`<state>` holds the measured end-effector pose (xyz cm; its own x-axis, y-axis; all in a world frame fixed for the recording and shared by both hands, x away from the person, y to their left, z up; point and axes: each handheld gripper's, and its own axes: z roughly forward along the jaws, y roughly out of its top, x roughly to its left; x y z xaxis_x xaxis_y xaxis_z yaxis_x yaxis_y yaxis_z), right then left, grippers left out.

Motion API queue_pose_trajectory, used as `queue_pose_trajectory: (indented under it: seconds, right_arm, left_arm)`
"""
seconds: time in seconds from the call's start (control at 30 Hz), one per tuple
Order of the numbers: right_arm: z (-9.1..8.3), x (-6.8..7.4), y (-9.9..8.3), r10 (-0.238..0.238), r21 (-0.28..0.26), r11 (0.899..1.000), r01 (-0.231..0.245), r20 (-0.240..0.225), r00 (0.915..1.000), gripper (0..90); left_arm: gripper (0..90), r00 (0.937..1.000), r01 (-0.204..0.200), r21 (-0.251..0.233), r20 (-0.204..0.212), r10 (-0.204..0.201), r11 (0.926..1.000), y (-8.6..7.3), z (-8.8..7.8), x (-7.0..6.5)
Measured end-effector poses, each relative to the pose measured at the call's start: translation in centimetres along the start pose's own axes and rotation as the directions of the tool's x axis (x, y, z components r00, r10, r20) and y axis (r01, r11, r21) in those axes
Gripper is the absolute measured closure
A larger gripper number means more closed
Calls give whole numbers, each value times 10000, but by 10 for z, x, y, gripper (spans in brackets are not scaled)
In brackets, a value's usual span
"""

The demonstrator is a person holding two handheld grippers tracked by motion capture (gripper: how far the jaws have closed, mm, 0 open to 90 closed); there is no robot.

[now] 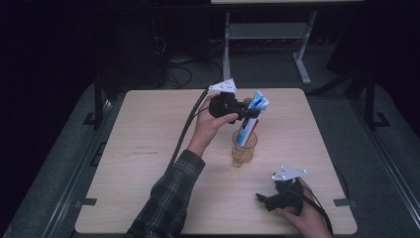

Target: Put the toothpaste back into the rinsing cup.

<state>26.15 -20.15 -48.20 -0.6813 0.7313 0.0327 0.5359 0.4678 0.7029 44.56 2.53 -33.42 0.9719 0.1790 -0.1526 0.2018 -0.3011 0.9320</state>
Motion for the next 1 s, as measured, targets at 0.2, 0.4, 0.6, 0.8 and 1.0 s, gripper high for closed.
queue_pose_trajectory:
  seconds: [0.2,0.4,0.6,0.8,1.0]
  right_arm:
    - [0,0,0,-7,-3,10000,7,-10,10000,17]
    - [0,0,0,-17,-9,10000,17,-4,10000,17]
    - [0,0,0,-2,-3,10000,2,-12,10000,17]
    - [0,0,0,-2,-1,10000,2,-14,10000,17]
    - [0,0,0,-3,0,10000,3,-13,10000,17]
  left_arm:
    - [725,9998,210,215,51,-211,9995,-10,6,3]
    - [725,9996,263,364,22,-264,9990,-19,11,4]
    - [724,9995,324,537,-6,-324,9980,-26,11,6]
    - [723,9991,415,571,-32,-414,9975,-33,13,6]
    - [721,9990,442,705,-46,-440,9965,-38,16,5]
